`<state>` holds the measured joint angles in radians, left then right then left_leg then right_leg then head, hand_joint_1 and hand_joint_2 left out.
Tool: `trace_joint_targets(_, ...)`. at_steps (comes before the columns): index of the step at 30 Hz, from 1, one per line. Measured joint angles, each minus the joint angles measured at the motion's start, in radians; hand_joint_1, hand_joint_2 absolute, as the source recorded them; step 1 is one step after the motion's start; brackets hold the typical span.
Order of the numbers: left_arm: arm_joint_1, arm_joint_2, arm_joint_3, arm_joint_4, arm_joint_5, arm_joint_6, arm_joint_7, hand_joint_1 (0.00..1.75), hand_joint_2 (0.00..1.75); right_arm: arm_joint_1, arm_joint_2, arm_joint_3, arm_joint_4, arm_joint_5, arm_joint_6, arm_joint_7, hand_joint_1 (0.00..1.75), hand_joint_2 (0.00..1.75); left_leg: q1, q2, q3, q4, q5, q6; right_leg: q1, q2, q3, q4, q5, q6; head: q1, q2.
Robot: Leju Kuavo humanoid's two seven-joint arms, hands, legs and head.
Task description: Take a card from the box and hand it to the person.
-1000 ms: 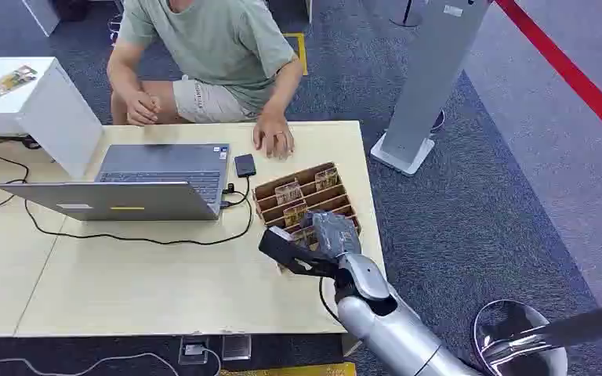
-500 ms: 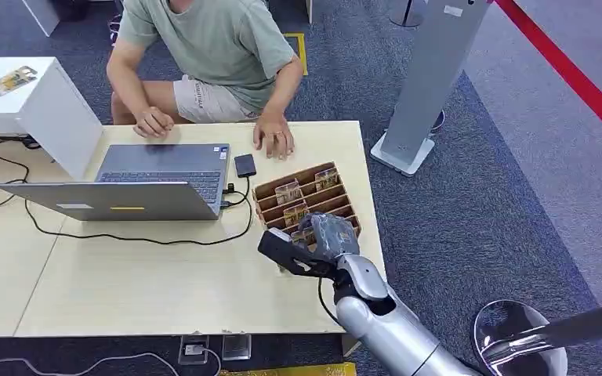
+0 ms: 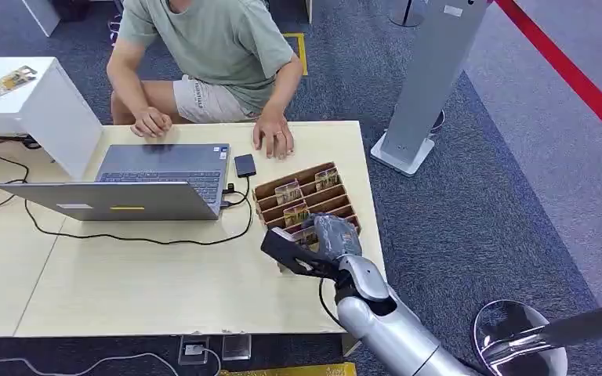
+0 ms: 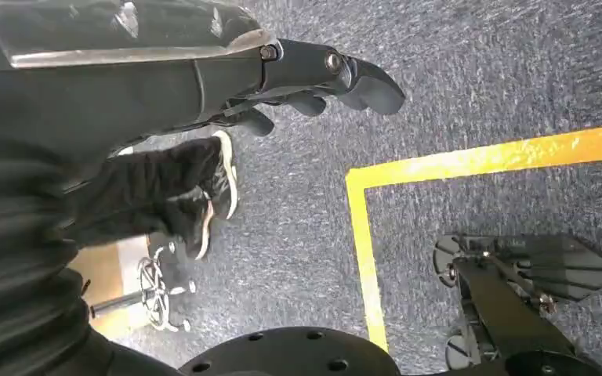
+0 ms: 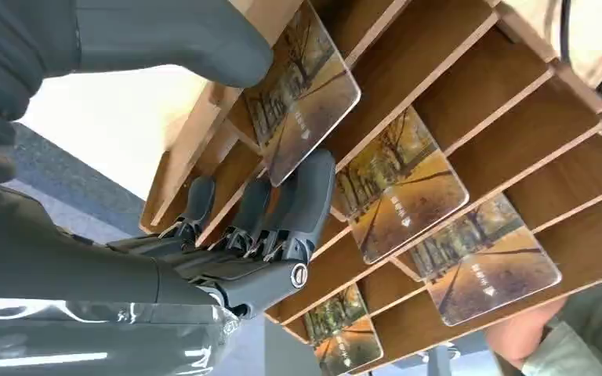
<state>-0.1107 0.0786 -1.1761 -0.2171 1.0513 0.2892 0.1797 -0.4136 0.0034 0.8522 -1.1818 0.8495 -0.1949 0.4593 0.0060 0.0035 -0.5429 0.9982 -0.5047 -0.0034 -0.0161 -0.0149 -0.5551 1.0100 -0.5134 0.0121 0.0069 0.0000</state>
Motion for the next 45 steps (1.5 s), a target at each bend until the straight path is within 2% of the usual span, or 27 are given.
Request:
trace_joint_targets(9,0.000,0.000,-0.003,0.000,-0.007,-0.006,0.001,0.00,1.75,0.010,-0.009,-0.010,-0.011,0.010,-0.012,0.013,0.89,1.75,0.000,0.000,0.000,0.000,0.000,0.000,0.000,0.000,0.000,0.000,0.000,0.000,0.001,0.000)
trace_joint_targets(14,0.000,0.000,-0.003,0.000,-0.007,-0.005,0.004,0.00,1.75,0.013,-0.011,-0.016,-0.013,0.010,-0.011,0.010,1.03,1.75,0.000,0.000,0.000,0.000,0.000,0.000,0.000,0.000,0.000,0.000,0.000,0.000,0.000,0.000)
trace_joint_targets(19,0.000,0.000,-0.003,0.000,-0.006,-0.001,0.006,0.00,1.75,0.013,-0.013,-0.023,-0.013,0.011,-0.006,0.000,0.99,1.75,0.000,0.000,0.000,0.000,0.000,0.000,0.000,0.000,0.000,0.000,0.000,0.000,0.000,0.000)
trace_joint_targets(24,0.000,0.000,-0.003,0.000,0.000,0.004,0.008,0.00,1.75,0.013,-0.013,-0.024,-0.013,0.010,-0.004,-0.011,1.03,1.75,0.000,0.000,0.000,0.000,0.000,0.000,0.000,0.000,0.000,0.000,0.000,0.000,0.001,0.000)
trace_joint_targets(28,0.000,0.000,-0.003,0.000,0.001,0.004,0.008,0.00,1.75,0.013,-0.012,-0.024,-0.012,0.007,-0.004,-0.018,0.96,1.75,0.000,0.000,0.000,0.000,0.000,0.000,0.000,0.000,0.000,0.000,0.000,0.000,0.000,0.000)
trace_joint_targets(33,0.000,-0.001,-0.003,0.000,0.005,0.006,0.015,0.00,1.75,0.013,-0.008,-0.024,-0.006,0.000,-0.003,-0.030,0.96,1.75,0.000,0.000,0.000,0.000,0.000,0.000,0.000,0.000,0.000,0.000,0.000,0.000,0.000,0.000)
trace_joint_targets(45,0.000,-0.002,-0.003,0.000,0.005,0.007,0.018,0.00,1.75,0.012,-0.003,-0.024,0.003,-0.008,-0.004,-0.036,1.05,1.75,0.000,0.000,0.000,0.000,0.000,0.000,0.000,0.000,0.000,0.000,0.000,0.000,0.000,0.000)
